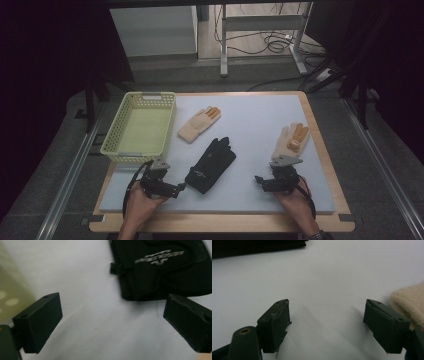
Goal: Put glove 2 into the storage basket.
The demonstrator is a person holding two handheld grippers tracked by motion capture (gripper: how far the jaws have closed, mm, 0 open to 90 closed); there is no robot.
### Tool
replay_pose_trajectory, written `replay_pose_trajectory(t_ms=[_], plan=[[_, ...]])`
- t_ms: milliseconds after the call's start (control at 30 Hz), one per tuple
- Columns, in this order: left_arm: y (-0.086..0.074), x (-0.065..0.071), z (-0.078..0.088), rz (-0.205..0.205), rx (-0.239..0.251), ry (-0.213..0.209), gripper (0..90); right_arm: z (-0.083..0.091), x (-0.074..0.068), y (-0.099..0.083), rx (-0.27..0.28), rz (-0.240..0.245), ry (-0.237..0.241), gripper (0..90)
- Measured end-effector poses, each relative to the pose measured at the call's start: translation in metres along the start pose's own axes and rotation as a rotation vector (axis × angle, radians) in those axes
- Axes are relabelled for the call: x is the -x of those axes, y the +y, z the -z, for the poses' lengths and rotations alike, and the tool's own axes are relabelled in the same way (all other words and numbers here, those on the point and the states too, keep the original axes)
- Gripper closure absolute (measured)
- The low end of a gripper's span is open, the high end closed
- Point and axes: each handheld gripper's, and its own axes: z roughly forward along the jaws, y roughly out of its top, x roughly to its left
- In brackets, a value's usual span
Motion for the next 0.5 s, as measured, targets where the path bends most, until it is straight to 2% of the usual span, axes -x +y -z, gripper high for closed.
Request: replay_pose_trajectory(t_ms=[233, 367, 500], plan=[[0.024, 0.012, 0.0, -0.037, -0.002, -0.034, 0.0, 0.0, 0.0, 0.0, 0.0, 0.0, 0.0, 20.6], [0.039, 0.018, -0.008, -0.046, -0.015, -0.035, 0.0, 0.0, 0.0, 0.0, 0.0, 0.0, 0.0, 20.6], [0.054, 0.025, -0.02, -0.075, -0.034, -0.04, 0.0, 0.0, 0.0, 0.0, 0.001, -0.001, 0.001, 20.6]])
